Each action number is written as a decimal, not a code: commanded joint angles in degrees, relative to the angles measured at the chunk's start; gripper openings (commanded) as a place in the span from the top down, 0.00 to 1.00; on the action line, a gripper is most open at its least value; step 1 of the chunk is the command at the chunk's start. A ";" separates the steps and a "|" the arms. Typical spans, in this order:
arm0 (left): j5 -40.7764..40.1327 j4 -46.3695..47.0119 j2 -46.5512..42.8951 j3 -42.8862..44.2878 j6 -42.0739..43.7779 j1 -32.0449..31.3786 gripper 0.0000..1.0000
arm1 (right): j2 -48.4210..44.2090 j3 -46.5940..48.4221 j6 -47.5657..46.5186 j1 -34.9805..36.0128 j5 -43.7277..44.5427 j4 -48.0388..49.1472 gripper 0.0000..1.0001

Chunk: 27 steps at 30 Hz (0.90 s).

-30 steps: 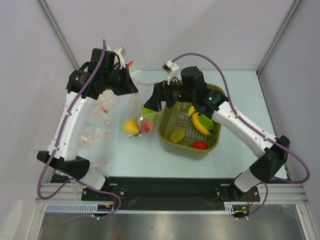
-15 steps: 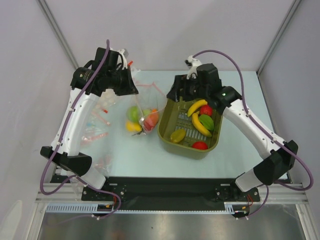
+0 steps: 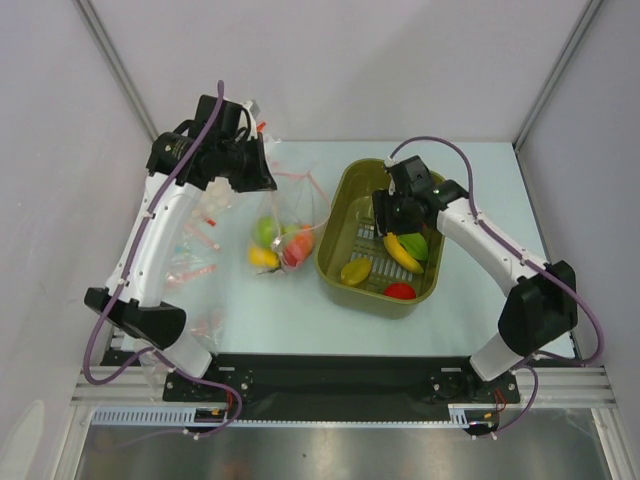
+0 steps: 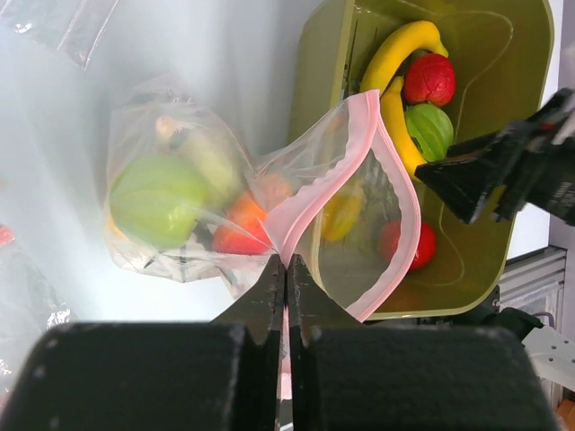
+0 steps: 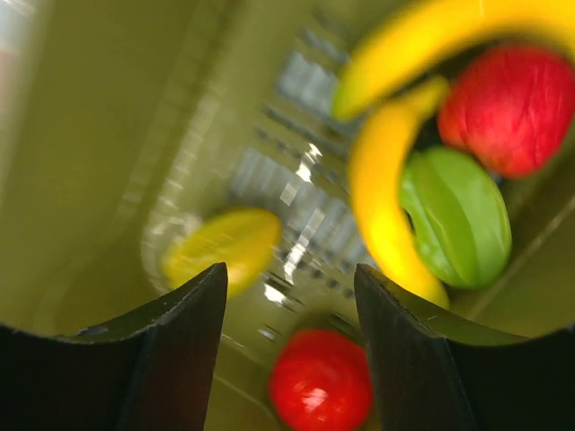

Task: Place the food in the zip-top bag and seal the zipper
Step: Pick up the fake fruit from the bin.

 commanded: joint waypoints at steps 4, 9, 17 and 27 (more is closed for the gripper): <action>1.00 2.04 -0.01 2.17 0.58 -0.02 1.00 | 3.03 -4.04 -3.56 -0.72 4.82 -2.55 0.40; 1.08 2.48 0.25 1.82 0.49 -0.02 1.00 | 7.07 -6.23 -4.70 -1.16 3.85 -0.18 0.40; 1.17 2.49 0.87 2.61 0.41 -0.02 1.00 | 13.66 -5.80 -6.54 -2.56 2.88 1.75 0.40; 1.00 2.31 1.40 3.49 0.58 -0.02 1.00 | 18.32 -2.99 -6.37 -2.39 4.98 0.70 0.36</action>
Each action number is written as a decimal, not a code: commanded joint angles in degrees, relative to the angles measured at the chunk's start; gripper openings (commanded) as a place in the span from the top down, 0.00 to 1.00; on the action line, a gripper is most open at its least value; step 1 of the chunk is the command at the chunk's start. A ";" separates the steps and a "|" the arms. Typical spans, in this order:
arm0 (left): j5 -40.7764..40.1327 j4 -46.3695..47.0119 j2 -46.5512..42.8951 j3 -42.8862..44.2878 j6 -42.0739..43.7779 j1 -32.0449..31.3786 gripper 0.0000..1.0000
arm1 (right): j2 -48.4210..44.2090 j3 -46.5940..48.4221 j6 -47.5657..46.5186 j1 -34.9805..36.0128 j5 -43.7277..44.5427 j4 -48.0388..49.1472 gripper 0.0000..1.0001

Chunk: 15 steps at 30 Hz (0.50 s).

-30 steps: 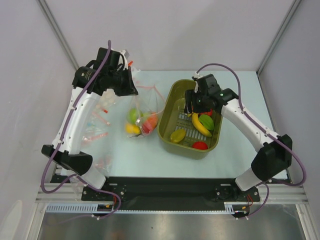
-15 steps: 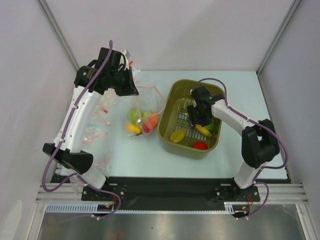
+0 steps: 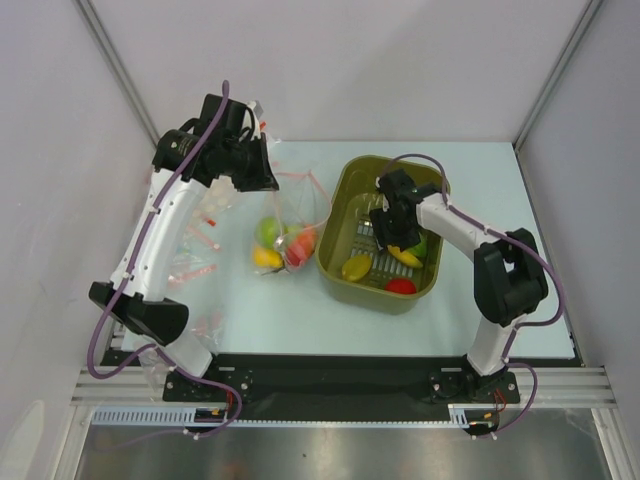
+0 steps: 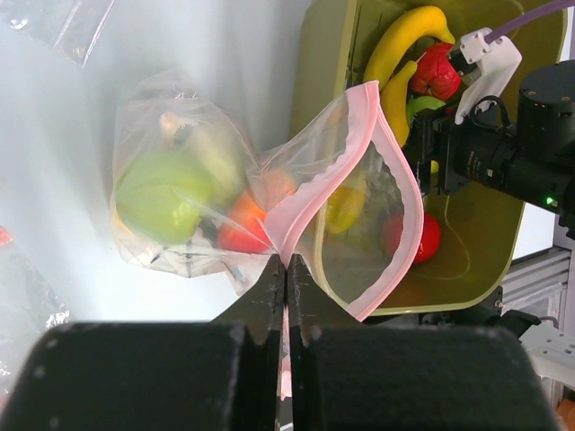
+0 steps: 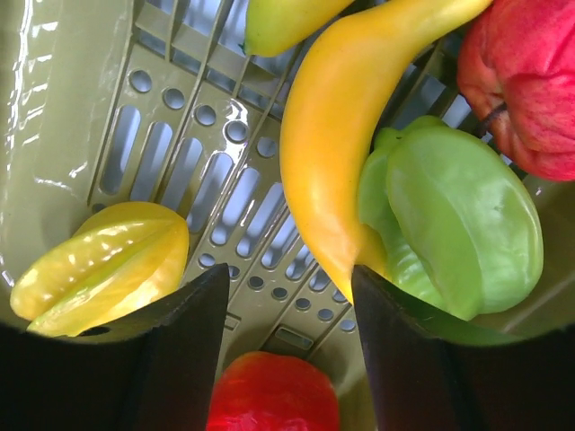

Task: Place the food in the zip-top bag and seal the zipper
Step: Pick up the fake fruit from the bin.

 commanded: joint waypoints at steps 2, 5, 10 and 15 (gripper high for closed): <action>0.95 2.22 -0.37 3.34 0.60 -0.02 1.00 | 4.71 0.49 -1.63 -0.31 5.50 1.29 0.36; 1.04 2.22 -0.37 3.51 0.60 -0.02 1.00 | 2.70 -0.12 -1.98 -0.31 5.77 2.43 0.36; 1.04 2.22 -0.29 3.69 0.69 -0.02 1.00 | -0.56 -0.74 -2.59 0.39 7.17 5.06 0.36; 1.22 2.22 -0.11 4.22 0.69 -0.02 1.00 | -2.23 -0.65 -2.77 0.39 7.96 6.65 0.39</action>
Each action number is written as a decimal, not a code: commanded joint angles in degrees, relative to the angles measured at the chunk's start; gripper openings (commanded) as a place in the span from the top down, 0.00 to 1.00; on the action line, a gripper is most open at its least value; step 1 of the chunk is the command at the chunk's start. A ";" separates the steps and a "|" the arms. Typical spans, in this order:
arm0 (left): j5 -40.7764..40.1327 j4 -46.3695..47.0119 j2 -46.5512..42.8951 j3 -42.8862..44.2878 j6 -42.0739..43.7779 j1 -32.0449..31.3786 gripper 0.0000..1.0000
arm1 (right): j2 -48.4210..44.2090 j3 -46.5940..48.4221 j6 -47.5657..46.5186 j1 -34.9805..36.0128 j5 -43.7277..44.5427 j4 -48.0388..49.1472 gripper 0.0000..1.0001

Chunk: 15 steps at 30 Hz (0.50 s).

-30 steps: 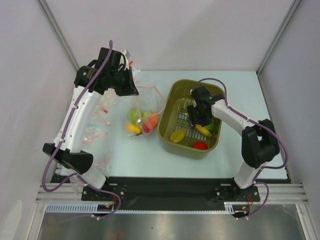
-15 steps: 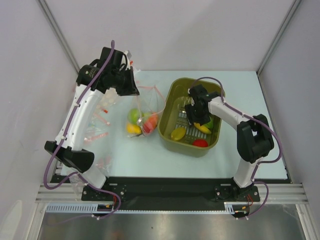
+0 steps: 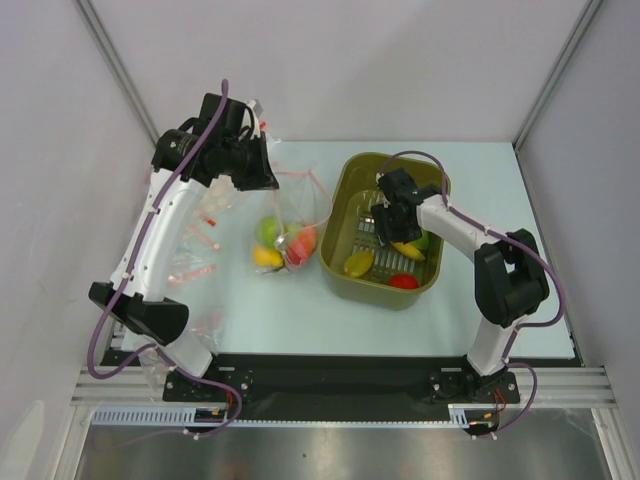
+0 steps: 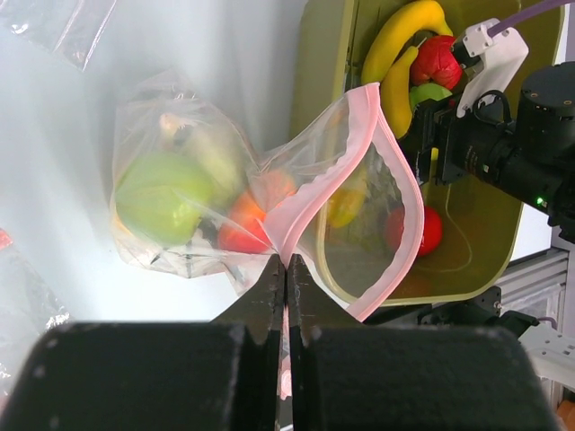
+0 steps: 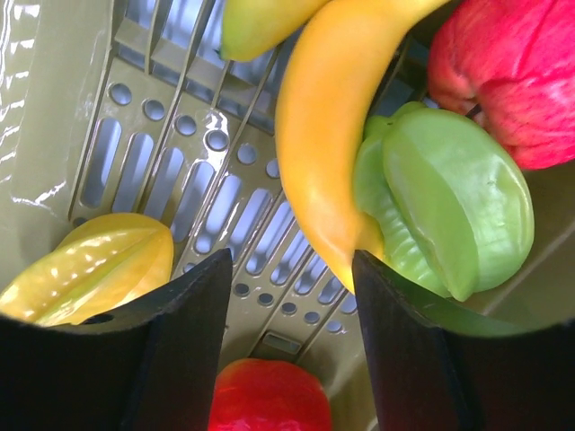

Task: Place the food in the zip-top bag and seal the zipper
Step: Pick up the fake fruit from the bin.

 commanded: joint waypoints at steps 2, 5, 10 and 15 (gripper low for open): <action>1.13 2.00 -0.09 4.06 0.76 -0.02 1.00 | -2.63 -0.91 -1.35 0.06 2.24 3.66 0.40; 1.04 1.65 0.00 4.51 0.84 0.07 1.00 | -4.21 -1.97 -1.61 0.06 2.32 5.32 0.41; 0.86 1.56 -0.09 4.59 0.76 -0.02 1.00 | -3.86 -2.06 -1.62 -0.38 2.41 5.60 0.43; 0.69 1.56 -0.09 4.68 0.76 -0.02 1.00 | -7.46 -3.82 -2.41 -0.73 1.80 9.37 0.43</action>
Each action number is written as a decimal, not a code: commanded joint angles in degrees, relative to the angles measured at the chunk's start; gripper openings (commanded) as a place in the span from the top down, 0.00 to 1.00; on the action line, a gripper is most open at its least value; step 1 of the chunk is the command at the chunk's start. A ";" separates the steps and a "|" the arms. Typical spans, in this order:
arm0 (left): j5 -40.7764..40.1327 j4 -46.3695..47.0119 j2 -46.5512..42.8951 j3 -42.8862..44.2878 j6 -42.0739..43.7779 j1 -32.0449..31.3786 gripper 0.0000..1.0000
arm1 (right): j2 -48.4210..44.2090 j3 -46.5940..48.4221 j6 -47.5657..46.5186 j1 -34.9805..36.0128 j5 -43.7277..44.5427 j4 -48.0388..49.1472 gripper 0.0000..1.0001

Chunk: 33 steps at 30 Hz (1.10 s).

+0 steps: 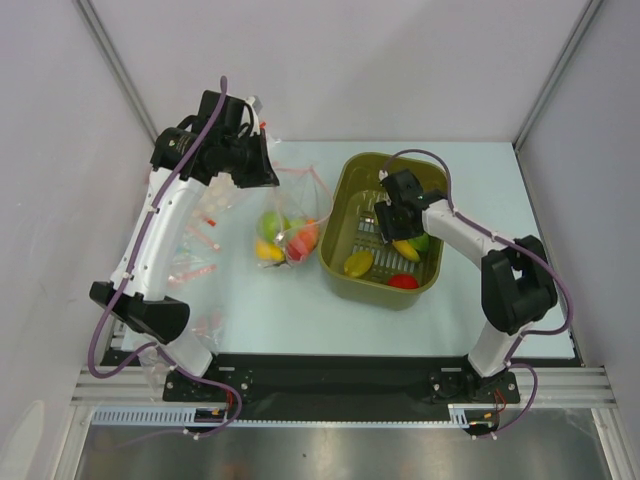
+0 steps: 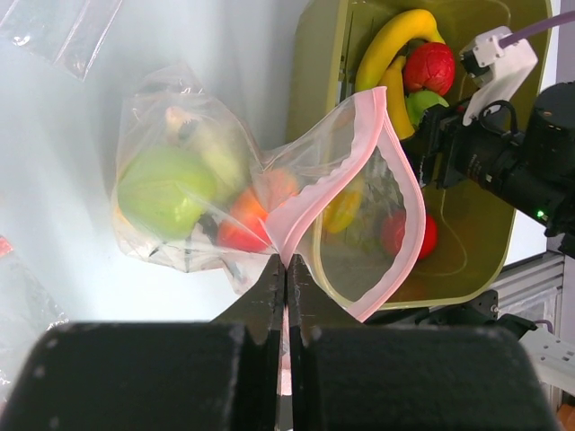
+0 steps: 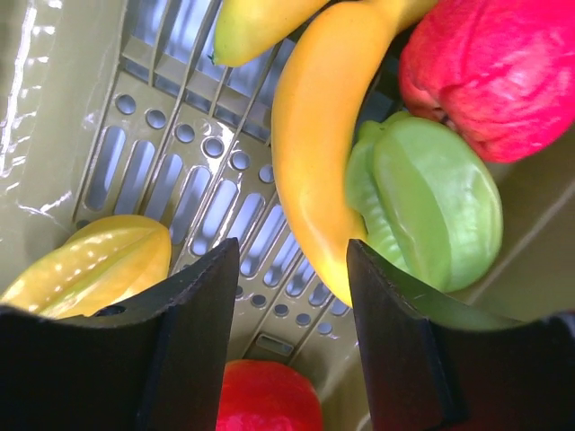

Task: Place the food in the zip-top bag and seal the zipper
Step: Pick up the fake fruit from the bin.

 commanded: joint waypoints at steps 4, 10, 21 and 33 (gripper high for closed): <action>0.97 1.80 -0.39 2.91 0.50 -0.02 1.00 | -1.33 1.41 -0.88 -1.03 1.43 1.11 0.43; 1.06 1.45 0.14 4.23 0.50 -0.02 1.00 | 0.95 1.94 -0.61 -1.30 1.43 0.49 0.43; 1.24 1.36 0.75 5.46 0.41 0.07 1.00 | 6.49 2.12 -0.35 -1.30 -1.29 0.40 0.43; 1.42 1.89 0.75 5.29 0.23 -0.02 1.00 | 4.57 5.02 -0.17 -0.16 2.22 -1.54 0.41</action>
